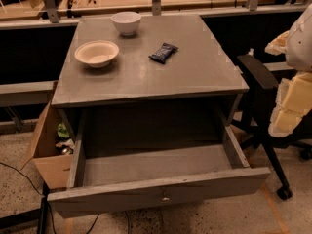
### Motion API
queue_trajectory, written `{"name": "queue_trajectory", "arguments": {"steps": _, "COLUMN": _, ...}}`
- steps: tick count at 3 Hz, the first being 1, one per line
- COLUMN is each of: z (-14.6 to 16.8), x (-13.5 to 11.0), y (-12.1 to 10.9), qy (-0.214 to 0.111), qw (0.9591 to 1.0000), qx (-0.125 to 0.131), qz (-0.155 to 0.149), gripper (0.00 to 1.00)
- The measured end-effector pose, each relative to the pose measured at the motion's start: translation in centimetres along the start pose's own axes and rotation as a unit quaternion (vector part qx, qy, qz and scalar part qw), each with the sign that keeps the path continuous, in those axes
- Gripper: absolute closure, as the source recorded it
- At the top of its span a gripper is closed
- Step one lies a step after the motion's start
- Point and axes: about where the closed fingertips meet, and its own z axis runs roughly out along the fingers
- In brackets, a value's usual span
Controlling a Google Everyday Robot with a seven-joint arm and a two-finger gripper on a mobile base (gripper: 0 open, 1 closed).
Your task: Place rxbar blueberry into top drawer
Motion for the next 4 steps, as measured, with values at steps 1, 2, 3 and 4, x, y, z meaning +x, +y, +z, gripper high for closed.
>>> {"name": "queue_trajectory", "arguments": {"steps": 1, "z": 0.0, "x": 0.0, "y": 0.0, "qy": 0.000, "qw": 1.0000, "qx": 0.000, "qz": 0.000, "gripper": 0.00}}
{"name": "queue_trajectory", "arguments": {"steps": 2, "z": -0.1, "x": -0.7, "y": -1.4, "qy": 0.010, "qw": 0.9994, "qx": 0.017, "qz": -0.029, "gripper": 0.00}}
{"name": "queue_trajectory", "arguments": {"steps": 3, "z": 0.4, "x": -2.2, "y": -4.6, "qy": 0.027, "qw": 0.9948, "qx": 0.033, "qz": -0.093, "gripper": 0.00}}
{"name": "queue_trajectory", "arguments": {"steps": 4, "z": 3.3, "x": -4.2, "y": -10.1, "qy": 0.032, "qw": 0.9782, "qx": 0.008, "qz": -0.205, "gripper": 0.00}}
